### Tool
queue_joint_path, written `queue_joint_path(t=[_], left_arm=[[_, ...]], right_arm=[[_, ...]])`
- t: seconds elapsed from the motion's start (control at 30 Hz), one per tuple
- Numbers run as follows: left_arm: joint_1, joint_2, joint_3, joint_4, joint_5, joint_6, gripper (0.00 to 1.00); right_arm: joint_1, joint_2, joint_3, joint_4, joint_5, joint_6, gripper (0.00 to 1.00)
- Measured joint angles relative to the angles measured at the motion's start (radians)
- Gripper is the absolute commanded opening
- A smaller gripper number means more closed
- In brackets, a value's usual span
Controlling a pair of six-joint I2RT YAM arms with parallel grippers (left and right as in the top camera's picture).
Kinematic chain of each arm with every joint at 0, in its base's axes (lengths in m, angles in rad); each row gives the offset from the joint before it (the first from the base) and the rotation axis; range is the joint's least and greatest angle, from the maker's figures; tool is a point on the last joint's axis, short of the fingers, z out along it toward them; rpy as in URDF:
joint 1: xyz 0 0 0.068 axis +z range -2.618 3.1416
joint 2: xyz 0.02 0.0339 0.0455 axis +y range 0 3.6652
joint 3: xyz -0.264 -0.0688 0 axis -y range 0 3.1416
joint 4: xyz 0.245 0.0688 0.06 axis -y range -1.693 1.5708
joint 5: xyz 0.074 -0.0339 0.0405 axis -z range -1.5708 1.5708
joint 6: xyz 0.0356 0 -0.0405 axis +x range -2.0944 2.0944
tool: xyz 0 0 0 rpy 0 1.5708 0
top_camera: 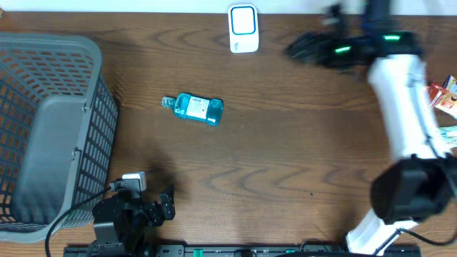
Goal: Scan the item barcode
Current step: 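Reach the right gripper to the blue Listerine bottle and grasp its cap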
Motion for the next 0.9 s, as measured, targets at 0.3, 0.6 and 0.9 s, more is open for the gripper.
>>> queue_joint_path(t=[0.3, 0.6, 0.9], left_arm=[[0.000, 0.000, 0.000, 0.000, 0.000, 0.000, 0.98], [0.000, 0.000, 0.000, 0.000, 0.000, 0.000, 0.98], [0.000, 0.000, 0.000, 0.000, 0.000, 0.000, 0.98]], right_arm=[[0.439, 0.109, -0.001, 0.124, 0.290, -0.381, 0.99], [0.592, 0.326, -0.003, 0.282, 0.499, -0.549, 0.99], [0.624, 0.362, -0.007, 0.354, 0.480, -0.611, 0.99]])
